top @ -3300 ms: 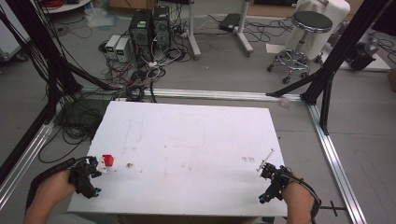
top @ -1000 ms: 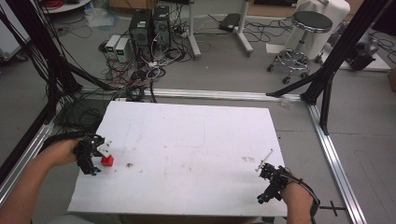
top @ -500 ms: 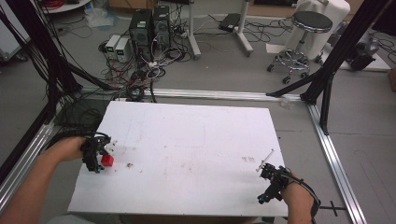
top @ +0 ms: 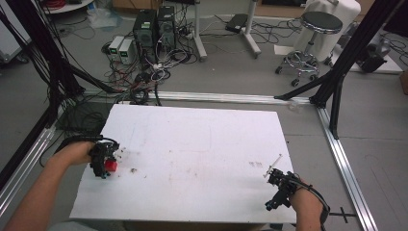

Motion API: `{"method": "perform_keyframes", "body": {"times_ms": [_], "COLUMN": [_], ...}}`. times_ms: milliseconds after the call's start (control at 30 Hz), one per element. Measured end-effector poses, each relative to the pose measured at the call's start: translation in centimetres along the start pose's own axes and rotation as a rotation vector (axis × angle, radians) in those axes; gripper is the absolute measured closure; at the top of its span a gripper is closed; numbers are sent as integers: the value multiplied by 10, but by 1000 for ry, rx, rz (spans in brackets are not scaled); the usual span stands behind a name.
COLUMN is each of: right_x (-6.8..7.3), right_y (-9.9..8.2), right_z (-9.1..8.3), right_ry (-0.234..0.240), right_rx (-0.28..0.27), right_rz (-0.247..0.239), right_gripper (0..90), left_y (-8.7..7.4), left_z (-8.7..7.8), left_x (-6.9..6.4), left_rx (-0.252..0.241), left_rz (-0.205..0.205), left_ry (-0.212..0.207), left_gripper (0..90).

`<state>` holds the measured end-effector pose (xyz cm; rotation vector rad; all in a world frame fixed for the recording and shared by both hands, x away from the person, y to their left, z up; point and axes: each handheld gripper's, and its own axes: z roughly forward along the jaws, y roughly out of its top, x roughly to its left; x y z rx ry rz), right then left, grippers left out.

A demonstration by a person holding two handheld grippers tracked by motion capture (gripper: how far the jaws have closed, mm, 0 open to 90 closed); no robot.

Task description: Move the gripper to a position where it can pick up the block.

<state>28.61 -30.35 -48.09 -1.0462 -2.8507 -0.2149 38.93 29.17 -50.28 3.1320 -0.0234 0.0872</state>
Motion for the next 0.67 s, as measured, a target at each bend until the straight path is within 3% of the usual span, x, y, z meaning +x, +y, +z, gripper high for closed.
{"method": "perform_keyframes", "body": {"times_ms": [300,667], "right_x": [0,1], "right_y": [1,1], "right_z": [1,-1], "right_ry": [-1,4], "right_rx": [2,1], "right_rz": [0,-2], "right_gripper": [9,9], "left_y": [-3,-2], "left_z": [4,4], "left_x": [5,3], "left_rx": [20,5], "left_rz": [-1,-14], "left_ry": [1,-12], "left_gripper": [231,231]}}
